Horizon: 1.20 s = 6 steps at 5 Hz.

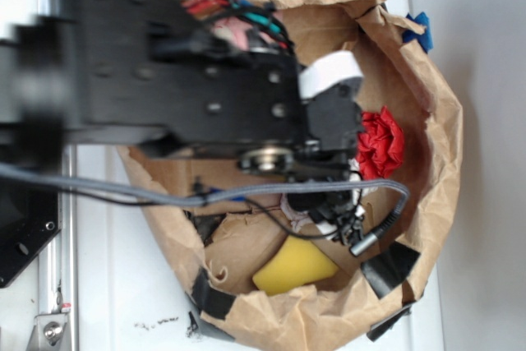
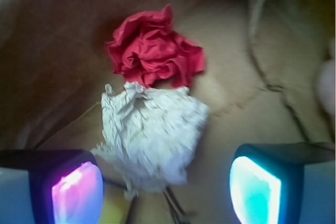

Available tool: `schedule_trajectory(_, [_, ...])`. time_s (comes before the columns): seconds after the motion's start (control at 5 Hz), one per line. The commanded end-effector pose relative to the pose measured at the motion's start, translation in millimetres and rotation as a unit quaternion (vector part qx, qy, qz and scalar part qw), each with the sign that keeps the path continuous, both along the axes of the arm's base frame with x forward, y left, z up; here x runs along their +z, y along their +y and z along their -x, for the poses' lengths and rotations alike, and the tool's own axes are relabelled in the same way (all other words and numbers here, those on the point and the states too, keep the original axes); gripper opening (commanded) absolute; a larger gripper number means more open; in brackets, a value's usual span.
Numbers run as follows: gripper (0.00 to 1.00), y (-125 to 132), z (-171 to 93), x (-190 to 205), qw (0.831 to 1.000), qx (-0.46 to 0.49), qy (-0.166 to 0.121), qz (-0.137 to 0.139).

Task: Grab the white paper.

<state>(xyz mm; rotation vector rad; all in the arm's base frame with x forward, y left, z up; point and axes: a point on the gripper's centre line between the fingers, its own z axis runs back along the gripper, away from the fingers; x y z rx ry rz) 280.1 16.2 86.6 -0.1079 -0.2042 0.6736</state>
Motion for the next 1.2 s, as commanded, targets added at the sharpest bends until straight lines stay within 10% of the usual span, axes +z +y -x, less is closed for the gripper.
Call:
schedule_trajectory(0.0, [1.0,2,-24,-21,1.0,0.003,-0.009,-0.006])
schedule_trajectory(0.2, [1.0,-5,-20,-43,0.999,-0.012,0.013,-0.029])
schedule_trajectory(0.4, [0.0,-6,-15,-47,0.999,-0.017,0.012,-0.027])
schedule_trajectory(1.0, [0.0,0,-9,20,0.992,-0.124,0.002,0.025])
